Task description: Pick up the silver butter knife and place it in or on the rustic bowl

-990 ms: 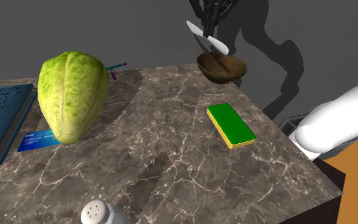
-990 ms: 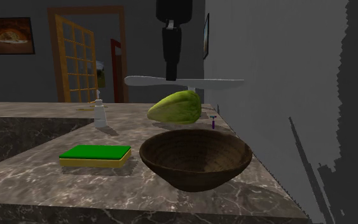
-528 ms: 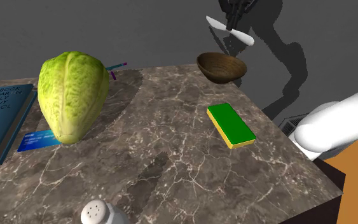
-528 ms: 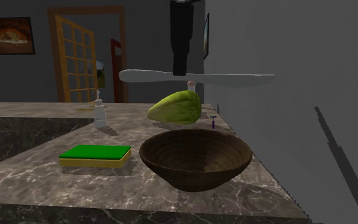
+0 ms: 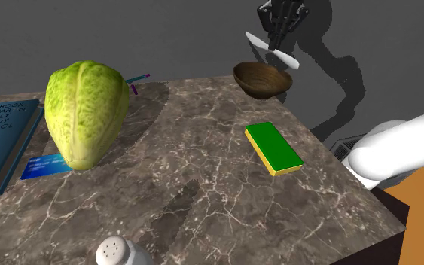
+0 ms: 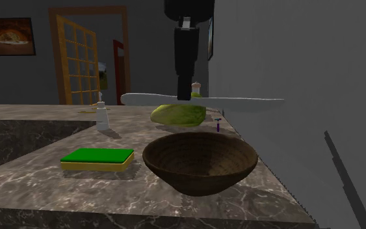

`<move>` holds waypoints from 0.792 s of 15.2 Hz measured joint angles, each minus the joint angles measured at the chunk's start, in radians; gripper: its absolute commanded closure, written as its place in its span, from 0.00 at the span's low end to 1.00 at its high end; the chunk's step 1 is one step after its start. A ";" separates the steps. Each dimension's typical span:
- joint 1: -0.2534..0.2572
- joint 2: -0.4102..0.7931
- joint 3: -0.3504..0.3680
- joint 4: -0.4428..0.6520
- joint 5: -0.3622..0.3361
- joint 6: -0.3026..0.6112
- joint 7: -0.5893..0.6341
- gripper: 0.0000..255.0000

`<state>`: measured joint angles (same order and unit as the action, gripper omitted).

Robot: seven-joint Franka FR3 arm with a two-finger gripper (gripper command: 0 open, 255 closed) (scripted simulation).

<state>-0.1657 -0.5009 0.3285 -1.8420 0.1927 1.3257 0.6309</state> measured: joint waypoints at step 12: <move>0.009 -0.057 0.006 -0.190 0.015 0.133 -0.019 1.00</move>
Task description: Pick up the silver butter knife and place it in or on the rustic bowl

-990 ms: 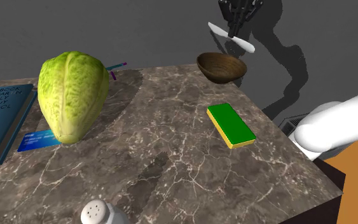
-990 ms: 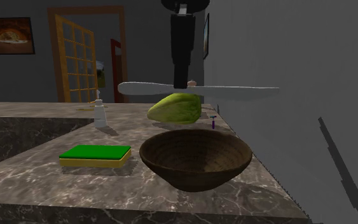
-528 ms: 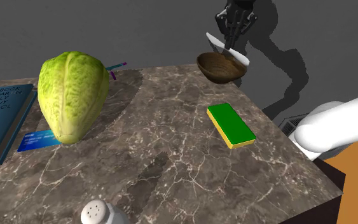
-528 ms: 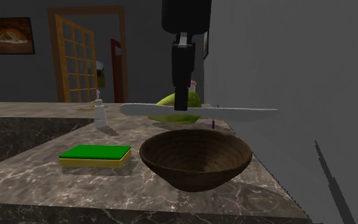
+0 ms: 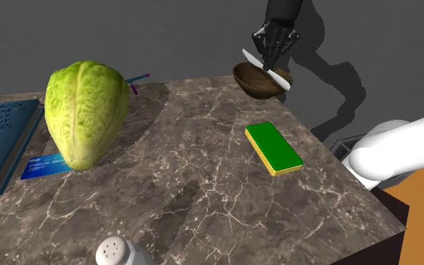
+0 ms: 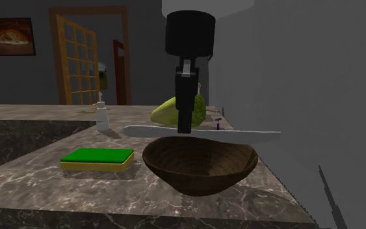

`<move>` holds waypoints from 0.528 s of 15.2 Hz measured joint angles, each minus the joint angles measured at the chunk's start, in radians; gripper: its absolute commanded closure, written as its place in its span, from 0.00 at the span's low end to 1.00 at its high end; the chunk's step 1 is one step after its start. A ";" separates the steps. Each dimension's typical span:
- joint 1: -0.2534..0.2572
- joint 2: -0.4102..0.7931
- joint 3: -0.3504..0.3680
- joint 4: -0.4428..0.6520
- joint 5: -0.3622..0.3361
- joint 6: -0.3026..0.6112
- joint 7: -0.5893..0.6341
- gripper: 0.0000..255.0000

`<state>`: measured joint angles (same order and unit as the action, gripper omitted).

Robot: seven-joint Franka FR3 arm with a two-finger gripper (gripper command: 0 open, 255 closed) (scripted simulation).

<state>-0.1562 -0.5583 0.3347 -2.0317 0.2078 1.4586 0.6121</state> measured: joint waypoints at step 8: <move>0.000 -0.001 0.000 -0.003 0.000 0.003 0.000 0.00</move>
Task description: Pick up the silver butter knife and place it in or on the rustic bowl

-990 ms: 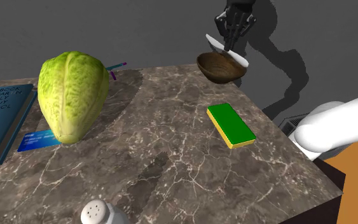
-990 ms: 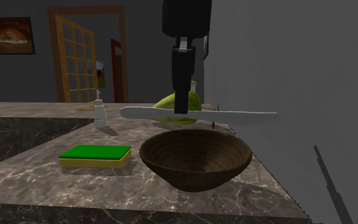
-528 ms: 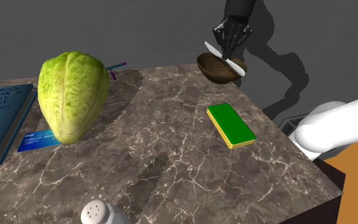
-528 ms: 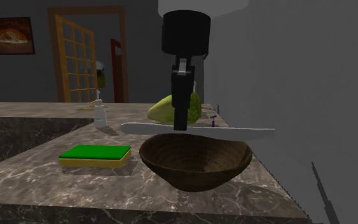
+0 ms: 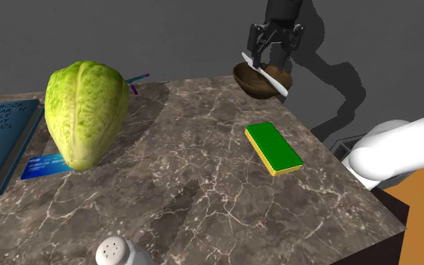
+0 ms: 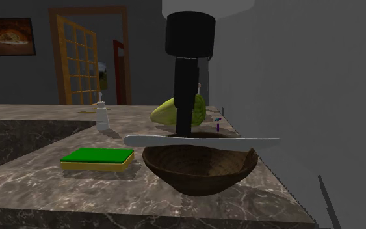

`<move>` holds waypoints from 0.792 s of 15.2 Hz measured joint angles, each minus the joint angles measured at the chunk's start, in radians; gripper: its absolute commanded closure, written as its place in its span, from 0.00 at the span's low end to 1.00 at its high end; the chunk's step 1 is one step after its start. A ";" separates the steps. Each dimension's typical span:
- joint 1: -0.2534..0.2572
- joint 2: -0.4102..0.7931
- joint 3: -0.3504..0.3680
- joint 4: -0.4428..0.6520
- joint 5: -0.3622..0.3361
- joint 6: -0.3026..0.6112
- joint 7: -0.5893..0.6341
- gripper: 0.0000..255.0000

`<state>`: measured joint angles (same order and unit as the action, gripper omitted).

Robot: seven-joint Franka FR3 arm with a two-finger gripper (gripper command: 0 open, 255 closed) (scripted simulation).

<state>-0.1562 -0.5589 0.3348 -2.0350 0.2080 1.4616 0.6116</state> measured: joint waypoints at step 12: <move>-0.010 0.057 -0.007 0.174 -0.016 -0.117 0.014 0.00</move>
<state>-0.1664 -0.5018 0.3278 -1.8612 0.1918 1.3441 0.6257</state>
